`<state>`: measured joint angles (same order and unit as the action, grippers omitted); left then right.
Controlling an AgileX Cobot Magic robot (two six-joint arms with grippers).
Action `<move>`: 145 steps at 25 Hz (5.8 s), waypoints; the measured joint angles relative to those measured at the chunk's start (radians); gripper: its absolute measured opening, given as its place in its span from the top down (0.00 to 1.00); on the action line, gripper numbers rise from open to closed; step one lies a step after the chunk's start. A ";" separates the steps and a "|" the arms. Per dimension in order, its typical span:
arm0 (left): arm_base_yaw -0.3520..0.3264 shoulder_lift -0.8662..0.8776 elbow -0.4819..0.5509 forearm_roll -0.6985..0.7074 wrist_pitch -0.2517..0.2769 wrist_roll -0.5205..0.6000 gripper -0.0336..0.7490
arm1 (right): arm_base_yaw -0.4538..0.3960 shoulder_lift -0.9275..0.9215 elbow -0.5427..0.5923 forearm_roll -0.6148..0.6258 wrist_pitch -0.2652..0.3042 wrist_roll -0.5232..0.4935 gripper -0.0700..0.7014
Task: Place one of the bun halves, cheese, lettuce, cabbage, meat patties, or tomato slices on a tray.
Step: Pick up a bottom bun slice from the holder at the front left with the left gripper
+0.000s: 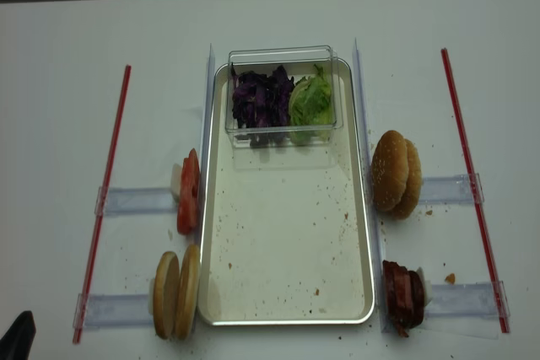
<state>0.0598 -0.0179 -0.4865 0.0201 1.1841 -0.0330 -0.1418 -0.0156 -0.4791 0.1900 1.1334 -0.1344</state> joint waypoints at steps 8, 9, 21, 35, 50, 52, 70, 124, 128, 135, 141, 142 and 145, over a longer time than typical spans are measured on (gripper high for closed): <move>0.000 0.000 0.000 0.000 0.000 0.000 0.35 | 0.000 0.000 0.000 0.000 0.000 0.002 0.01; 0.000 0.000 0.000 0.000 0.000 0.000 0.35 | 0.000 0.000 0.000 0.000 0.000 0.002 0.01; 0.000 0.000 0.000 0.000 0.000 0.000 0.35 | 0.000 0.000 0.000 0.000 0.000 0.002 0.01; 0.000 0.000 0.000 0.000 0.000 0.000 0.35 | 0.000 0.000 0.000 0.000 0.000 0.002 0.01; 0.000 0.000 0.000 0.000 0.000 0.000 0.34 | 0.000 0.000 0.000 0.000 0.000 0.002 0.01; 0.000 0.000 0.000 0.000 0.000 0.000 0.34 | 0.000 0.000 0.000 0.000 0.000 0.002 0.01; 0.000 0.537 -0.002 0.032 0.001 -0.049 0.34 | 0.000 0.000 0.000 0.000 0.000 0.002 0.01; -0.798 1.143 -0.282 0.074 -0.135 -0.737 0.34 | 0.000 0.000 0.000 0.000 0.000 -0.003 0.01; -0.860 1.206 -0.309 0.080 -0.169 -0.785 0.34 | 0.000 0.000 0.000 0.000 0.000 -0.003 0.01; -0.884 1.305 -0.328 0.097 -0.189 -0.805 0.34 | 0.000 0.000 0.000 0.000 0.000 -0.003 0.01; -0.884 1.354 -0.332 0.105 -0.210 -0.811 0.34 | 0.000 0.000 0.000 0.000 0.000 -0.003 0.01; -0.884 1.367 -0.332 0.105 -0.214 -0.810 0.34 | 0.000 0.000 0.000 0.000 0.000 -0.003 0.01; -0.884 1.404 -0.332 0.105 -0.224 -0.810 0.35 | 0.000 0.000 0.000 0.000 0.000 -0.003 0.01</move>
<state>-0.8242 1.3864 -0.8182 0.1253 0.9604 -0.8433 -0.1418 -0.0156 -0.4791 0.1900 1.1334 -0.1371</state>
